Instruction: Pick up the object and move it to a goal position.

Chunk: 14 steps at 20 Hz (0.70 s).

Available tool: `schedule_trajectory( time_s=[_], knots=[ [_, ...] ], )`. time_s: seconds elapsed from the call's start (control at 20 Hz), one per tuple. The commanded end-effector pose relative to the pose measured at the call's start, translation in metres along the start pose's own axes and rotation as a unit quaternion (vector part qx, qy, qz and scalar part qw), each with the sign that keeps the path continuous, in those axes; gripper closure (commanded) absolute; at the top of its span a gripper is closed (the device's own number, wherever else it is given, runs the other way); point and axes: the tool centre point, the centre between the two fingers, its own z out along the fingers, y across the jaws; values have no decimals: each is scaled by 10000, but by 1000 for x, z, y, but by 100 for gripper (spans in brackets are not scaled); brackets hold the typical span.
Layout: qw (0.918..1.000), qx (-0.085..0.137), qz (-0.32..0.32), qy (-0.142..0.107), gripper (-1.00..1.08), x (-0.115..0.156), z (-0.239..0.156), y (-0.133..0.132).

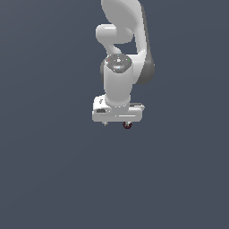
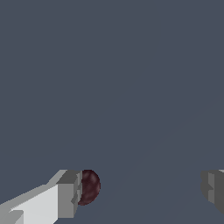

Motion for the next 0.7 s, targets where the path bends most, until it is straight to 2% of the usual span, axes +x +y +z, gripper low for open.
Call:
schedule_trajectory(
  time_s=[0.0,0.45,0.65],
  knots=[
    [10000,0,0,0,-92,0,0,0],
    [9998,60,172,32,-92,5,2,21],
    [9998,62,179,34,-92,5,2,22]
  ],
)
